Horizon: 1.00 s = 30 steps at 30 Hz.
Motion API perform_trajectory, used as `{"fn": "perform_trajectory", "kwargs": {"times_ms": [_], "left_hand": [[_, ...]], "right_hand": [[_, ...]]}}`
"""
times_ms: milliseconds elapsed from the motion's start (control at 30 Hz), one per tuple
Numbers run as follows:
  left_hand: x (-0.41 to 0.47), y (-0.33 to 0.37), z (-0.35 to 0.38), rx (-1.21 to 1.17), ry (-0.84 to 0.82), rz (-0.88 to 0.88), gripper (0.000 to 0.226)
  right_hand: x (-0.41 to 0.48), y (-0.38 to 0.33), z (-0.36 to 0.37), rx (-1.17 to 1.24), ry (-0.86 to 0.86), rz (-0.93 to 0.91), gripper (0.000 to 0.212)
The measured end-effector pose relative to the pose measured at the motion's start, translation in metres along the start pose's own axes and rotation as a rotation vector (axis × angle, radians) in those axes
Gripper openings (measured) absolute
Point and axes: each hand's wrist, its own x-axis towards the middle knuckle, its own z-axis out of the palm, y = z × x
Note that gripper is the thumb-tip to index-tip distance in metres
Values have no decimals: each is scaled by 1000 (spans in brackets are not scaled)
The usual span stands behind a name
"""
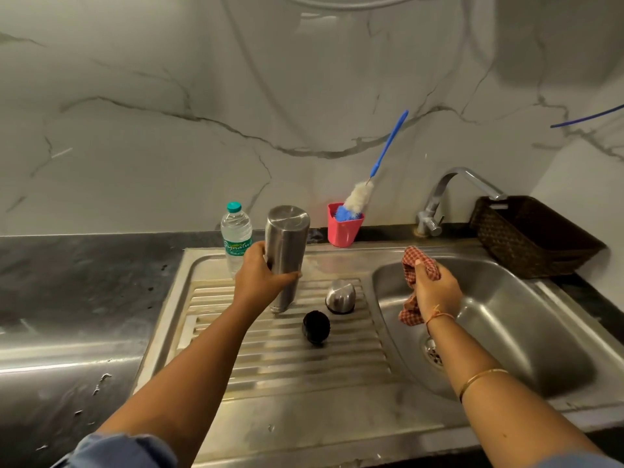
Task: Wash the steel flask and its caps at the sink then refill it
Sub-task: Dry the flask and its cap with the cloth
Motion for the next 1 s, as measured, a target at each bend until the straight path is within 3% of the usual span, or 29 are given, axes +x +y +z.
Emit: {"fn": "perform_trajectory", "kwargs": {"times_ms": [467, 1000], "left_hand": [[11, -13, 23, -28, 124, -45, 75], [12, -18, 19, -183, 34, -21, 81]], "right_hand": [[28, -3, 5, -2, 16, -4, 41], [22, 12, -1, 82, -5, 75, 39]]}}
